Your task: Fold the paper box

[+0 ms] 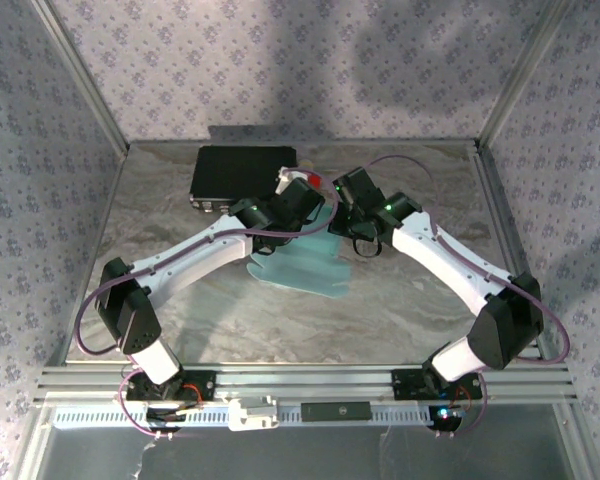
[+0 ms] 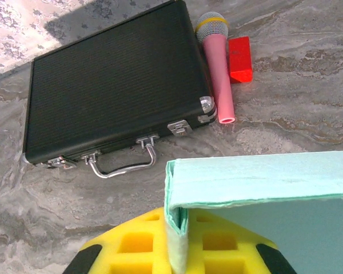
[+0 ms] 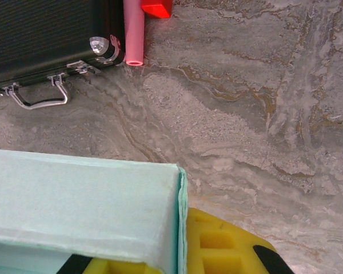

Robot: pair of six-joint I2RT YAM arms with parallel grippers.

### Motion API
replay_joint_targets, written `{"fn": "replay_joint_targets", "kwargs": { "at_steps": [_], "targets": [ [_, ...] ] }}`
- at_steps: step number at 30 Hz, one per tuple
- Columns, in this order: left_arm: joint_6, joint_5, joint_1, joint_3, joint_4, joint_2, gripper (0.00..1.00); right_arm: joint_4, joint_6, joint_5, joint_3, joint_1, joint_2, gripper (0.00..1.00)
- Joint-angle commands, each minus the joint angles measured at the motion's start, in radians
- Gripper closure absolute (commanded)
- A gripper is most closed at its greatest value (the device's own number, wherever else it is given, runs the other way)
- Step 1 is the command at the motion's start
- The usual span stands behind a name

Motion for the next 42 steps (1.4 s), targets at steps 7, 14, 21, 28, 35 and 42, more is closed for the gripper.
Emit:
{"fn": "replay_joint_targets", "kwargs": {
  "at_steps": [7, 14, 21, 28, 35, 42],
  "targets": [
    [-0.004, -0.157, -0.034, 0.052, -0.100, 0.041, 1.00, 0.026, 0.047, -0.028, 0.000, -0.005, -0.041, 1.00],
    [-0.019, -0.134, -0.060, 0.068, -0.096, 0.037, 0.73, 0.024, 0.073, -0.034, -0.005, -0.007, -0.033, 1.00],
    [-0.094, -0.024, -0.067, 0.109, -0.133, -0.043, 0.52, 0.049, 0.116, -0.060, -0.043, -0.038, -0.024, 1.00],
    [-0.180, 0.013, -0.064, 0.138, -0.146, -0.107, 0.51, 0.057, 0.149, -0.054, -0.064, -0.047, -0.016, 1.00],
    [-0.316, 0.034, -0.063, 0.105, -0.161, -0.259, 0.60, 0.081, 0.277, -0.050, -0.141, -0.084, -0.038, 1.00],
    [-0.582, 0.043, -0.182, 0.041, -0.263, -0.338, 0.64, 0.157, 0.508, -0.036, -0.323, -0.130, -0.099, 1.00]
  ]
}}
